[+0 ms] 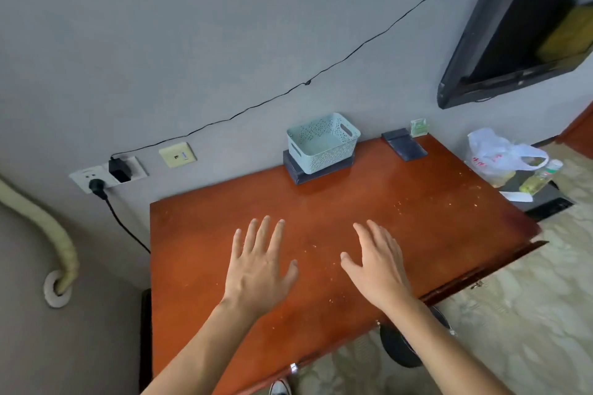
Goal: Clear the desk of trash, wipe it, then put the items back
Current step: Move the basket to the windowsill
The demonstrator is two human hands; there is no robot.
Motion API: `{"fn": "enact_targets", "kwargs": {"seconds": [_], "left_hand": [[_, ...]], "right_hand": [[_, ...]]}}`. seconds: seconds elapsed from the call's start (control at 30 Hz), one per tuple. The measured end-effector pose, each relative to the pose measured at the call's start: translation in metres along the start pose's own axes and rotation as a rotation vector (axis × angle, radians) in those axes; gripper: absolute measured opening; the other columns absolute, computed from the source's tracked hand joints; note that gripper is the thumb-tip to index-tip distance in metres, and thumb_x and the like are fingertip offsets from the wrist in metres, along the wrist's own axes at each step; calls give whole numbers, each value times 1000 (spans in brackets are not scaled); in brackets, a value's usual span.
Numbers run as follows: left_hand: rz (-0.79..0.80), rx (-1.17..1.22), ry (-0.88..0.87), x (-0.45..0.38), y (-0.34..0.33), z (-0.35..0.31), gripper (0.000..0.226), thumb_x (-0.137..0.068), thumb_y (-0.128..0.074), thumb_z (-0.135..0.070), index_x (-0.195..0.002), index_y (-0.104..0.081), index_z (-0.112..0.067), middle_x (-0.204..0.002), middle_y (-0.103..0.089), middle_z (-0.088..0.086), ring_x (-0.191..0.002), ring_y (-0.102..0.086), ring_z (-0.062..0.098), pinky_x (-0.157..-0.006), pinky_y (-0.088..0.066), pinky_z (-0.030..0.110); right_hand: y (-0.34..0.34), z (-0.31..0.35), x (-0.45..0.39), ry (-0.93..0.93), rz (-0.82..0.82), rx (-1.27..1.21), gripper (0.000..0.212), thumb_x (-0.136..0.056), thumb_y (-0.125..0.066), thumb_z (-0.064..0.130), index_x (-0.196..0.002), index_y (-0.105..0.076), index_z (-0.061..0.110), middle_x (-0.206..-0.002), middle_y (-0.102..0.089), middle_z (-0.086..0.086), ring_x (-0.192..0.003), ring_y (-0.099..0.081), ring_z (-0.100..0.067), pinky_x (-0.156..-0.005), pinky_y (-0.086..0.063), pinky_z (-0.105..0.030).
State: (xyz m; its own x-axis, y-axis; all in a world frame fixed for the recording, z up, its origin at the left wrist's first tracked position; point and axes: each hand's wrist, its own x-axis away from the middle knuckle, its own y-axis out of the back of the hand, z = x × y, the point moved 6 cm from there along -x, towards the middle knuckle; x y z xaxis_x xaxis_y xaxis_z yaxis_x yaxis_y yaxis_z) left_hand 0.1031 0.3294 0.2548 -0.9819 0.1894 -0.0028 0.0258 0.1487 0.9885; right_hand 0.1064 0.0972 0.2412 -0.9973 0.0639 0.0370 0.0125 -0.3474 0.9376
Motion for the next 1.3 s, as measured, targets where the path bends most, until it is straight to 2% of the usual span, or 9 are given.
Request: {"fn": "enact_targets", "kwargs": {"seconds": [0.1,0.33,0.53,0.7,0.83,0.97,1.07,1.2,1.3], "left_hand": [[19,7,-23,-54,-8,5,78,-100,-28,-61,-165,-1,-27,-173,-4,6,-160,4,29,-129,2,51],[17,85,-7,-168,-17,0,70,-102,-41,-53,-162,-20,-25,-169,-24,7,-158,-14,30,-129,-6,49],[-68,146,161,-278,-31,4,37,-96,-50,-32,-128,-58,-16,-129,-65,3,-125,-56,27,-114,-35,43],[81,328,476,-354,-60,7,34,-100,-44,-41,-122,-51,-16,-114,-68,6,-98,-63,31,-79,-45,40],[164,429,660,-390,-93,2,40,-100,-49,-37,-127,-35,-11,-99,-66,16,-81,-59,35,-69,-47,42],[79,572,808,-398,-110,4,36,-98,-44,-13,-132,-32,-13,-96,-65,19,-77,-65,37,-66,-56,48],[41,621,863,-393,-113,4,51,-92,-34,-2,-140,-31,-18,-91,-63,14,-74,-65,34,-57,-51,40],[-24,570,844,-377,-101,0,52,-89,-34,-2,-138,-33,-18,-83,-65,16,-68,-66,37,-60,-57,47],[-87,490,794,-345,-78,3,53,-89,-41,-6,-139,-35,-18,-72,-62,13,-62,-60,37,-55,-46,42]], "right_hand": [[-1,-3,-43,-1,13,35,68,-98,-53,49,-157,-33,21,-166,-26,-9,-153,-21,-26,-126,-19,-47],[21,-19,-156,-18,47,55,66,-99,-55,45,-156,-35,18,-164,-30,-8,-152,-26,-25,-123,-23,-42],[26,-39,-300,12,69,-18,60,-98,-58,39,-152,-40,18,-149,-46,-6,-140,-41,-26,-110,-40,-44],[3,-64,-419,25,154,-76,63,-92,-59,34,-150,-36,24,-140,-49,-8,-131,-48,-33,-100,-49,-50],[-26,-80,-476,-20,257,-131,78,-92,-61,33,-157,-21,21,-154,-41,-11,-136,-47,-37,-104,-47,-51],[-54,-91,-494,-52,338,-231,39,-97,-53,18,-133,-38,15,-124,-63,-19,-101,-61,-40,-76,-47,-40],[-60,-96,-496,-38,298,-272,29,-97,-43,11,-125,-40,17,-110,-66,-22,-91,-62,-43,-73,-51,-43],[-51,-95,-483,37,264,-238,22,-101,-41,10,-122,-45,15,-111,-68,-21,-91,-65,-43,-72,-56,-47],[-41,-85,-460,98,245,-234,17,-104,-41,16,-119,-47,14,-110,-68,-19,-90,-64,-43,-70,-55,-46]]}}
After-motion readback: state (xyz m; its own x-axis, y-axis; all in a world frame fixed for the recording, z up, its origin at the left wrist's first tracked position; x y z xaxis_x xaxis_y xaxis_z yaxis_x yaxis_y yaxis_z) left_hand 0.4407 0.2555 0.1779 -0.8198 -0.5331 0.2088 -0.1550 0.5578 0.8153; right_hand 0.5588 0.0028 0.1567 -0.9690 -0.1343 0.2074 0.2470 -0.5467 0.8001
